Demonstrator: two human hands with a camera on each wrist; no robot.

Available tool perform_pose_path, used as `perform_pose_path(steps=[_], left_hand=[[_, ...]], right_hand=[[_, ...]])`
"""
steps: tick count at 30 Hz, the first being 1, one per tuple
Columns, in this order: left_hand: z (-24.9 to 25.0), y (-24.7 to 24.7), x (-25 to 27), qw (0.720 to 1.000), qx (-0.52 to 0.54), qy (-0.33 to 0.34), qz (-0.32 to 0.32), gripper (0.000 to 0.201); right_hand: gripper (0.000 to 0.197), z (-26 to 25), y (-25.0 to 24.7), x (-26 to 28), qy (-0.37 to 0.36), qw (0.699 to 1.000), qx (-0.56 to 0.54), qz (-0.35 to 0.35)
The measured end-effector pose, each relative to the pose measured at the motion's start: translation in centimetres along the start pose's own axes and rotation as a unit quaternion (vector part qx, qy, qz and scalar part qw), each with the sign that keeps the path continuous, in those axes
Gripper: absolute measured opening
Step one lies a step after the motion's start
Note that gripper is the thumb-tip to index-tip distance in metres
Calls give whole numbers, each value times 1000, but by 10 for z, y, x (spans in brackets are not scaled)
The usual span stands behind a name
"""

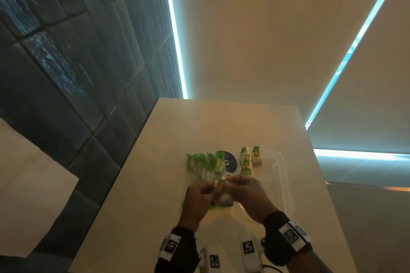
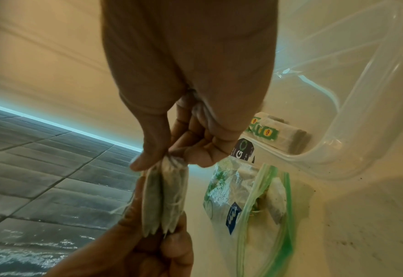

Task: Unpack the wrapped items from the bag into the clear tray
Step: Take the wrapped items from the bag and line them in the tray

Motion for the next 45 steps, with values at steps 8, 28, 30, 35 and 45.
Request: perform_pose_path(steps=[8, 28, 30, 35, 45], left_hand=[[7, 1, 0, 1000, 10, 5, 8, 11], [9, 7, -15, 990, -117, 18, 74, 22], [0, 0, -17, 985, -159, -7, 64, 18], [-43, -10, -13, 931, -351, -72, -67, 9], [-85, 7, -14, 810, -553, -65, -183, 71]], right_hand=[[45, -2, -3, -1, -21, 1000, 8, -8], [16, -13, -39, -16, -15, 988, 155, 25], [17, -28, -60, -27, -45, 984, 139, 103], [14, -57, -114, -66, -58, 946, 150, 282], [15, -40, -146, -133, 9, 909, 281, 309]])
Point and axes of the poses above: each hand's wrist, its own x-axis away from the middle knuckle, its own y-axis out of the palm, z = x × y, the point moved 2 cm from there along -x, towards the middle knuckle, and after that the axes turned 14 degrees about -x, right-handed, at the moved point
